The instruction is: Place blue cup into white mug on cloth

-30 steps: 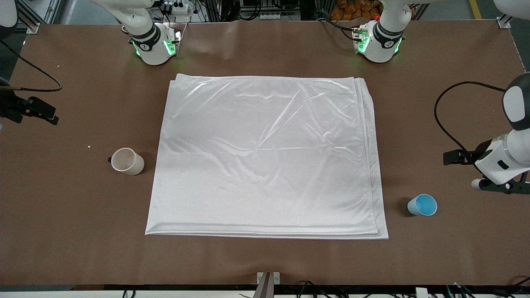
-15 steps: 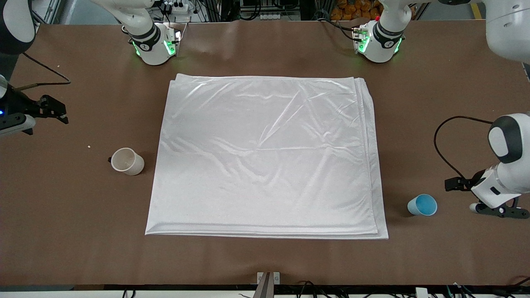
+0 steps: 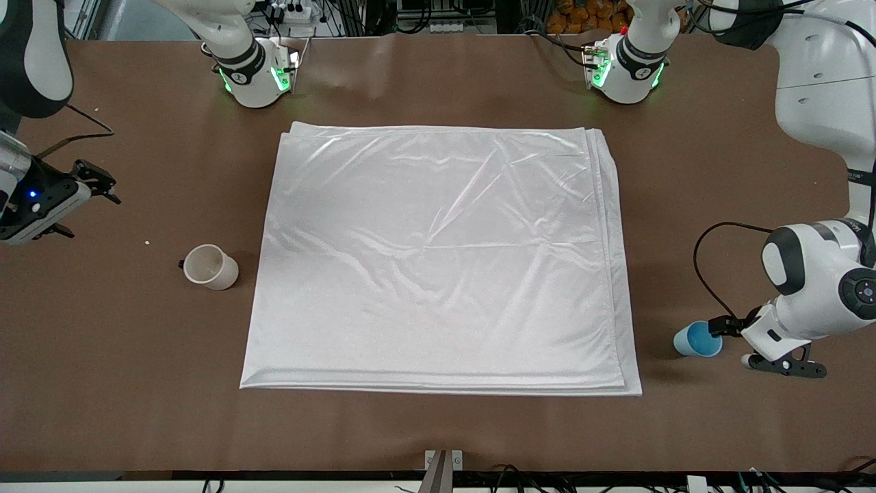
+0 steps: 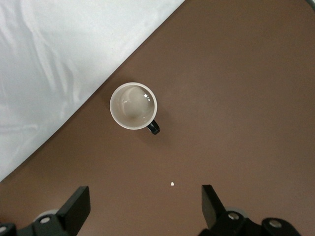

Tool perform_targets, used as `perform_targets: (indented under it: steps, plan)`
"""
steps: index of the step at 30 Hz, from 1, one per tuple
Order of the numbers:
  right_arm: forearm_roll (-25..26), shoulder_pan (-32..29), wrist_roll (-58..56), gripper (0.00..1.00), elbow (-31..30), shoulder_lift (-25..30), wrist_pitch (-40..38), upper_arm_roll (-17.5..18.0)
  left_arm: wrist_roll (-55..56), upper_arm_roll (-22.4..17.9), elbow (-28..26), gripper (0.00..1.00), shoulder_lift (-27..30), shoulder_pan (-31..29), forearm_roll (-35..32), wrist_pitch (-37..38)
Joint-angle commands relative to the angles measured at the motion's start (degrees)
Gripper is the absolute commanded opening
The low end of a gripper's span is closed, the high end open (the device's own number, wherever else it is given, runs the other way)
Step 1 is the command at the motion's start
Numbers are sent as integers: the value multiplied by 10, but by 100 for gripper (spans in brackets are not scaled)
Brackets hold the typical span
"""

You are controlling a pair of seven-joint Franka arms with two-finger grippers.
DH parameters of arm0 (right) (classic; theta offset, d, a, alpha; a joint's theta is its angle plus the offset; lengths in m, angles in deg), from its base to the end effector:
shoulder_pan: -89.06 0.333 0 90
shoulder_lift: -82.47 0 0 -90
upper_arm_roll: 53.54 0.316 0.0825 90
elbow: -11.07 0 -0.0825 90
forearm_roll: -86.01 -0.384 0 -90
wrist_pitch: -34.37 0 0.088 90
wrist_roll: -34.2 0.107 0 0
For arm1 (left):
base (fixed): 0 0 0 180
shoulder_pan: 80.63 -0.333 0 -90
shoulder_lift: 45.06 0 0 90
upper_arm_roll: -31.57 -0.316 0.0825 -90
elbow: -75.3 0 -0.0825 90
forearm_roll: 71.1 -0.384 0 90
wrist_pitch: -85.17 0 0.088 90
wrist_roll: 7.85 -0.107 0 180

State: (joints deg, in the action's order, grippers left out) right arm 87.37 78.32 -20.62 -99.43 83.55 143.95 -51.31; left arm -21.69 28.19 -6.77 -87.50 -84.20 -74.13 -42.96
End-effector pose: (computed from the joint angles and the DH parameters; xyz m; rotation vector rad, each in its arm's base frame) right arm 0.5481 -0.0836 0.4939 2.8642 1.2384 -0.0152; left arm 0.7274 0.0818 0.2605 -3.0378 0.2562 -0.0736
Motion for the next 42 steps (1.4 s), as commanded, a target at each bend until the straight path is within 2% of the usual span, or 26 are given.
perform_targets:
  steps: [1,13,19,32,42]
  plan:
    - [-8,-4,-74,100,-28,3,18,3,0,1,10,100,-11,-1,-7,-10]
    - [-8,-4,-164,100,-53,-30,63,2,1,3,10,100,-19,-1,-4,-22]
    - [-8,-3,-207,100,-80,-41,111,2,4,4,10,100,-27,2,-3,-24]
    - [-8,-7,-288,100,-80,-104,162,3,31,8,10,100,-42,11,-3,-43]
    - [-8,-9,-353,100,-80,-156,233,3,30,8,10,100,-48,11,-3,-49]
